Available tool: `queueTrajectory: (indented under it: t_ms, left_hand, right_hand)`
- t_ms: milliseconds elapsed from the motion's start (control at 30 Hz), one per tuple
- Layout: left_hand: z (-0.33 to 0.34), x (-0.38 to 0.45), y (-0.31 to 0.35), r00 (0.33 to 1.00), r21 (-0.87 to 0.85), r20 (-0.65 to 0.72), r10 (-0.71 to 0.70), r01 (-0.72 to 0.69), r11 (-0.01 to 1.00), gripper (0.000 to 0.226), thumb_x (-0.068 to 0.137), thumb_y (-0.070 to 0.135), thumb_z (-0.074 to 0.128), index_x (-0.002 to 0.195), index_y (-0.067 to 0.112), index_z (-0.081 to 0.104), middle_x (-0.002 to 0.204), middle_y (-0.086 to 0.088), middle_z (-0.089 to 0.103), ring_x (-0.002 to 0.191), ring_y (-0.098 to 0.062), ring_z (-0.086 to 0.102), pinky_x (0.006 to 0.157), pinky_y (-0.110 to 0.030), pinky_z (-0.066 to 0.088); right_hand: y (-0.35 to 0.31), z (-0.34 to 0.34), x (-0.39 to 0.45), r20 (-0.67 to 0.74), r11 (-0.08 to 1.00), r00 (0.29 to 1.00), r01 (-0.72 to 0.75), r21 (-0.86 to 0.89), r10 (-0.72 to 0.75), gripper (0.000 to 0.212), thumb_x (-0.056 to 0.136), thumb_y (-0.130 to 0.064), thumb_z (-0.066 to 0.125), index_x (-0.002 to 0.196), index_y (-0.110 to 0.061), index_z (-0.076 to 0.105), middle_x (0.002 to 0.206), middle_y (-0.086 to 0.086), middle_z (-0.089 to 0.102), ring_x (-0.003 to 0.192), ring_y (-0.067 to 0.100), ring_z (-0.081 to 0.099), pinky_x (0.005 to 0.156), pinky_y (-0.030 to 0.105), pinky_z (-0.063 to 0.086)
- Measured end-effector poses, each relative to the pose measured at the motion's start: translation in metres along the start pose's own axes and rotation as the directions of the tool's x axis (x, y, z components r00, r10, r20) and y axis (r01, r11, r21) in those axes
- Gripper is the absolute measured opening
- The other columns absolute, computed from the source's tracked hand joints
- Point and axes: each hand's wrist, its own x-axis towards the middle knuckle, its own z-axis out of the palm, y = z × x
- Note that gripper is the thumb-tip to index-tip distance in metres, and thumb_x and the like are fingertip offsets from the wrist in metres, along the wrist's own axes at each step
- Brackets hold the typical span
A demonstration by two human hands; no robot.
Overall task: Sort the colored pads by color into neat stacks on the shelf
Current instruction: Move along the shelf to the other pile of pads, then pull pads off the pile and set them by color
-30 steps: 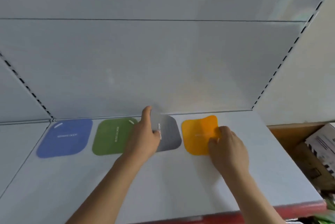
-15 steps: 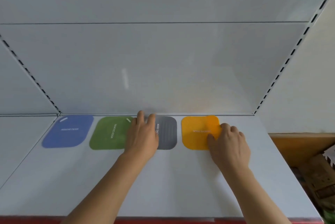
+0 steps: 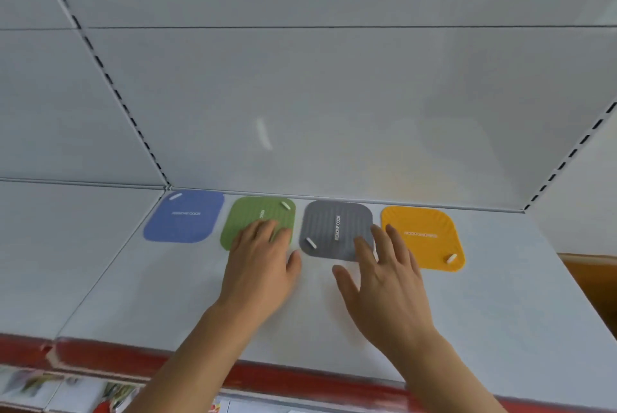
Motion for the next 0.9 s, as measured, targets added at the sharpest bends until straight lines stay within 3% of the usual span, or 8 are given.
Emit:
queueTrajectory:
  t_ms: [100,200,300,500,700,900]
  left_hand:
    - [-0.016,-0.025,-0.034,0.999,0.030,-0.024,-0.025,0.025,0.999,0.048,0.096,0.041,0.049,0.126,0.010,0.070,0.126,-0.008,0.068,0.122,-0.034,0.061,0.102,-0.050,0.053]
    - [-0.036,-0.054,-0.084,0.991,0.011,-0.099,-0.085,0.086,0.996,0.044,0.093,0.038,0.058,0.122,0.009,0.073,0.128,-0.014,0.068,0.125,-0.039,0.061,0.101,-0.053,0.055]
    - [-0.059,-0.092,-0.140,0.980,-0.007,-0.138,-0.147,0.147,0.989,0.041,0.096,0.037,0.063,0.127,0.011,0.071,0.137,-0.015,0.065,0.134,-0.039,0.056,0.109,-0.054,0.051]
    - [-0.099,-0.177,-0.268,0.945,-0.005,-0.165,-0.283,0.286,0.958,0.057,0.098,0.050,0.047,0.133,0.011,0.069,0.142,-0.016,0.064,0.139,-0.040,0.053,0.113,-0.056,0.048]
    - [-0.135,-0.242,-0.383,0.890,0.011,-0.165,-0.425,0.433,0.901,0.070,0.099,0.059,0.025,0.141,0.017,0.061,0.151,-0.010,0.057,0.146,-0.034,0.045,0.120,-0.055,0.040]
    - [-0.152,-0.275,-0.487,0.821,-0.026,-0.191,-0.538,0.544,0.839,0.072,0.099,0.058,0.025,0.145,0.016,0.060,0.153,-0.010,0.056,0.147,-0.033,0.044,0.123,-0.051,0.036]
  right_hand:
    - [-0.041,0.002,-0.011,0.050,0.997,0.996,0.079,-0.014,-0.079,0.065,0.098,-0.062,0.036,0.137,-0.016,0.061,0.149,0.016,0.053,0.146,0.040,0.040,0.115,0.053,0.041]
    - [-0.094,0.003,-0.019,0.074,0.990,0.988,0.140,-0.026,-0.138,0.068,0.099,-0.063,0.033,0.135,-0.015,0.063,0.148,0.016,0.055,0.144,0.039,0.042,0.115,0.053,0.040]
    - [-0.155,0.008,-0.029,0.076,0.985,0.982,0.173,-0.014,-0.171,0.070,0.100,-0.065,0.030,0.137,-0.015,0.062,0.149,0.017,0.053,0.145,0.039,0.042,0.115,0.053,0.040]
    - [-0.300,0.031,-0.050,0.086,0.967,0.963,0.253,0.023,-0.255,0.076,0.100,-0.068,0.023,0.143,-0.016,0.057,0.153,0.015,0.050,0.148,0.038,0.037,0.117,0.053,0.038]
    - [-0.435,0.054,-0.058,0.160,0.908,0.894,0.419,0.030,-0.418,0.084,0.099,-0.071,0.010,0.150,-0.016,0.048,0.159,0.014,0.043,0.153,0.036,0.029,0.122,0.052,0.032]
    - [-0.554,0.090,-0.039,0.196,0.834,0.814,0.550,0.044,-0.547,0.083,0.099,-0.073,0.013,0.150,-0.018,0.047,0.159,0.012,0.043,0.153,0.034,0.028,0.122,0.051,0.033]
